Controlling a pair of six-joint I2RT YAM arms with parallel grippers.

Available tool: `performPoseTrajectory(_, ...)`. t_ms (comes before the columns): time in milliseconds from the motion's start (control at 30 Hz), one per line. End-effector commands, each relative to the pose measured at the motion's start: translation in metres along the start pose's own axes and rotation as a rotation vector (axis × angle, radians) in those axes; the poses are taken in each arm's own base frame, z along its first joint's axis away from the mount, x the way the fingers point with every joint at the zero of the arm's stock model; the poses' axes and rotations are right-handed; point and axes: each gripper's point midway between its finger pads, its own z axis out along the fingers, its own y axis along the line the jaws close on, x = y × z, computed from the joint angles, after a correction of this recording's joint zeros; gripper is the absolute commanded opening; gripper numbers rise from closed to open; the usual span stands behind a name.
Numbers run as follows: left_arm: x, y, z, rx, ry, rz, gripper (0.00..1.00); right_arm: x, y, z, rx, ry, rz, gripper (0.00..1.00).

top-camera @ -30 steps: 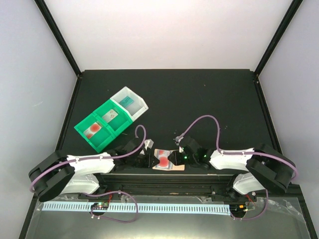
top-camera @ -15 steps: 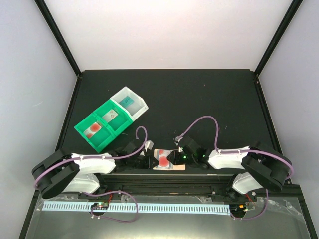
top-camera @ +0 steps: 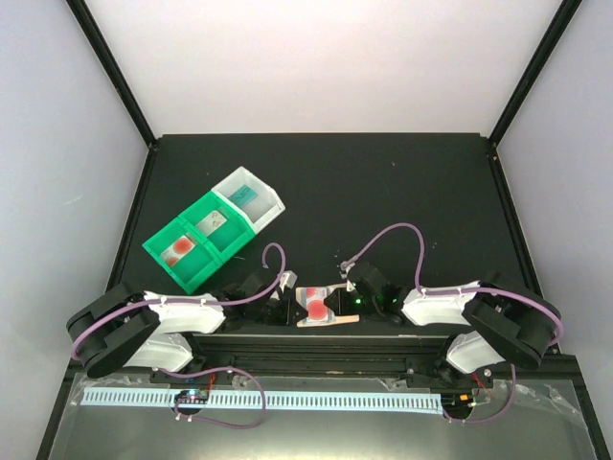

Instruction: Take the credit cards out of the card holder

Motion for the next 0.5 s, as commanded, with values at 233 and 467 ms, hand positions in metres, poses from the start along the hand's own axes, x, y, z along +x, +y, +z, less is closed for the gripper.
performPoseTrajectory(233, 0.0132, 0.0236, 0.0027, -0.079, 0.028, -0.022, 0.12, -0.0008, -0.0067, -0.0034, -0.024, -0.003, -0.011, 0.06)
performPoseTrajectory(467, 0.0128, 0.0224, 0.0026, -0.076, 0.028, -0.020, 0.12, 0.0004, -0.0089, -0.0055, -0.044, -0.001, 0.011, 0.07)
